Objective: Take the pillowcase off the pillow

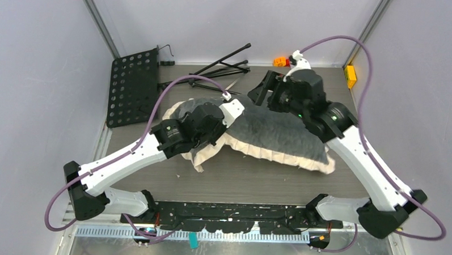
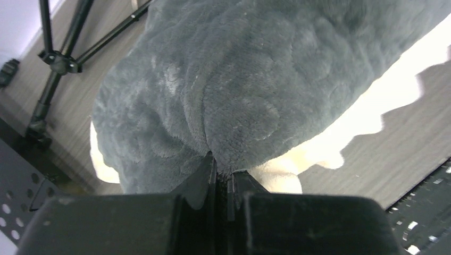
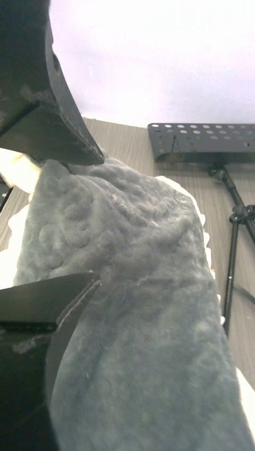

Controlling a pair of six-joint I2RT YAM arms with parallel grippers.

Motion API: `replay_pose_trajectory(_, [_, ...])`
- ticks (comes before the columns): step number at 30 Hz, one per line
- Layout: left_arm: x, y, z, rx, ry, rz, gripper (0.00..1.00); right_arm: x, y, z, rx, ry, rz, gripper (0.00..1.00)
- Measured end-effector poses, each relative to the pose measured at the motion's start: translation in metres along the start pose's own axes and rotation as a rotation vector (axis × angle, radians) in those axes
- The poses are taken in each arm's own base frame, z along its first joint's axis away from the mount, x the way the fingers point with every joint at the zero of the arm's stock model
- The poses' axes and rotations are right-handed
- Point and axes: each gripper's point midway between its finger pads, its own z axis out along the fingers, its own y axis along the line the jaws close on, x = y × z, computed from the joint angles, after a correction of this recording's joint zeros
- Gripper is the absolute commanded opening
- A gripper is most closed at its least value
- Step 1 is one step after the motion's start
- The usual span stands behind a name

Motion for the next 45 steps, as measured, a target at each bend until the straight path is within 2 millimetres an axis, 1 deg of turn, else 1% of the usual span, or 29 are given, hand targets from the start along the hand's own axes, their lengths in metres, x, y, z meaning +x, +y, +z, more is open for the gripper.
replay_pose_trajectory(2, [-0.004,-0.002,-0.003,0.020,0.009,-0.024,0.00,-0.006,0.002,-0.024,-0.037,-0.024,-0.047,0.83])
replay_pose_trajectory(4, [-0.013,-0.004,-0.009,0.042,0.009,-0.061,0.00,-0.011,-0.001,-0.047,-0.050,-0.048,-0.090,0.84])
replay_pose_trajectory(7, [-0.031,-0.007,-0.023,0.088,-0.016,-0.133,0.00,-0.012,-0.014,-0.074,-0.025,-0.068,-0.142,0.84])
replay_pose_trajectory(10, [-0.056,-0.014,-0.042,0.176,-0.064,-0.229,0.00,-0.010,-0.031,-0.090,0.028,-0.083,-0.175,0.84])
replay_pose_trajectory(12, [-0.073,-0.019,-0.055,0.271,-0.101,-0.342,0.00,-0.008,-0.043,-0.096,0.067,-0.090,-0.187,0.84])
replay_pose_trajectory(13, [-0.079,-0.019,-0.060,0.319,-0.114,-0.405,0.00,-0.007,-0.047,-0.098,0.080,-0.090,-0.192,0.84])
replay_pose_trajectory(14, [-0.084,-0.012,-0.064,0.361,-0.121,-0.484,0.00,-0.006,-0.050,-0.100,0.092,-0.091,-0.195,0.84])
replay_pose_trajectory(15, [-0.088,0.006,-0.064,0.383,-0.131,-0.596,0.00,-0.006,-0.052,-0.101,0.101,-0.091,-0.199,0.84])
replay_pose_trajectory(17, [-0.088,0.066,-0.055,0.340,-0.157,-0.826,0.00,-0.006,-0.053,-0.101,0.105,-0.088,-0.205,0.84])
replay_pose_trajectory(18, [-0.084,0.095,-0.050,0.313,-0.163,-0.922,0.00,-0.004,-0.053,-0.099,0.106,-0.081,-0.209,0.84])
replay_pose_trajectory(20, [-0.073,0.143,-0.034,0.258,-0.167,-1.065,0.00,-0.001,-0.052,-0.096,0.099,-0.061,-0.215,0.84])
replay_pose_trajectory(21, [-0.066,0.160,-0.023,0.239,-0.159,-1.121,0.00,0.001,-0.050,-0.093,0.093,-0.048,-0.218,0.84])
replay_pose_trajectory(23, [-0.046,0.183,0.002,0.217,-0.132,-1.210,0.01,0.005,-0.049,-0.088,0.088,-0.024,-0.223,0.84])
replay_pose_trajectory(25, [-0.022,0.193,0.024,0.184,-0.094,-1.259,0.04,0.008,-0.049,-0.083,0.088,-0.006,-0.226,0.84])
replay_pose_trajectory(26, [-0.012,0.196,0.032,0.159,-0.076,-1.271,0.04,0.009,-0.049,-0.082,0.089,0.000,-0.227,0.84])
replay_pose_trajectory(27, [-0.001,0.200,0.039,0.120,-0.059,-1.280,0.05,0.011,-0.049,-0.080,0.088,0.007,-0.228,0.84])
replay_pose_trajectory(28, [0.004,0.203,0.042,0.095,-0.053,-1.279,0.07,0.011,-0.049,-0.079,0.089,0.011,-0.228,0.84])
replay_pose_trajectory(30, [0.012,0.212,0.044,0.027,-0.054,-1.258,0.15,0.015,-0.050,-0.075,0.093,0.024,-0.230,0.84])
replay_pose_trajectory(31, [0.015,0.218,0.045,-0.013,-0.057,-1.242,0.23,0.018,-0.052,-0.071,0.097,0.034,-0.231,0.84])
replay_pose_trajectory(32, [0.018,0.221,0.046,-0.043,-0.054,-1.225,0.37,0.023,-0.055,-0.065,0.106,0.049,-0.233,0.84])
replay_pose_trajectory(34, [0.025,0.226,0.050,-0.101,-0.042,-1.184,0.73,0.034,-0.061,-0.051,0.127,0.083,-0.238,0.84])
replay_pose_trajectory(35, [0.028,0.228,0.052,-0.132,-0.034,-1.160,0.88,0.041,-0.065,-0.041,0.141,0.105,-0.240,0.84])
replay_pose_trajectory(36, [0.031,0.227,0.055,-0.166,-0.022,-1.137,0.94,0.048,-0.069,-0.033,0.153,0.127,-0.241,0.84])
replay_pose_trajectory(37, [0.033,0.225,0.056,-0.185,-0.010,-1.102,0.96,0.055,-0.073,-0.024,0.165,0.149,-0.242,0.84])
replay_pose_trajectory(39, [0.030,0.216,0.057,-0.217,0.018,-1.043,0.97,0.068,-0.079,-0.009,0.181,0.183,-0.240,0.84])
replay_pose_trajectory(41, [0.025,0.210,0.055,-0.250,0.035,-0.980,0.98,0.077,-0.084,0.002,0.190,0.205,-0.233,0.84])
replay_pose_trajectory(42, [0.023,0.210,0.051,-0.272,0.035,-0.953,0.99,0.081,-0.085,0.005,0.192,0.213,-0.231,0.84])
replay_pose_trajectory(44, [0.019,0.210,0.037,-0.323,0.027,-0.900,1.00,0.085,-0.086,0.012,0.192,0.218,-0.226,0.83])
replay_pose_trajectory(45, [0.018,0.214,0.025,-0.361,0.016,-0.879,1.00,0.086,-0.086,0.015,0.191,0.217,-0.222,0.83])
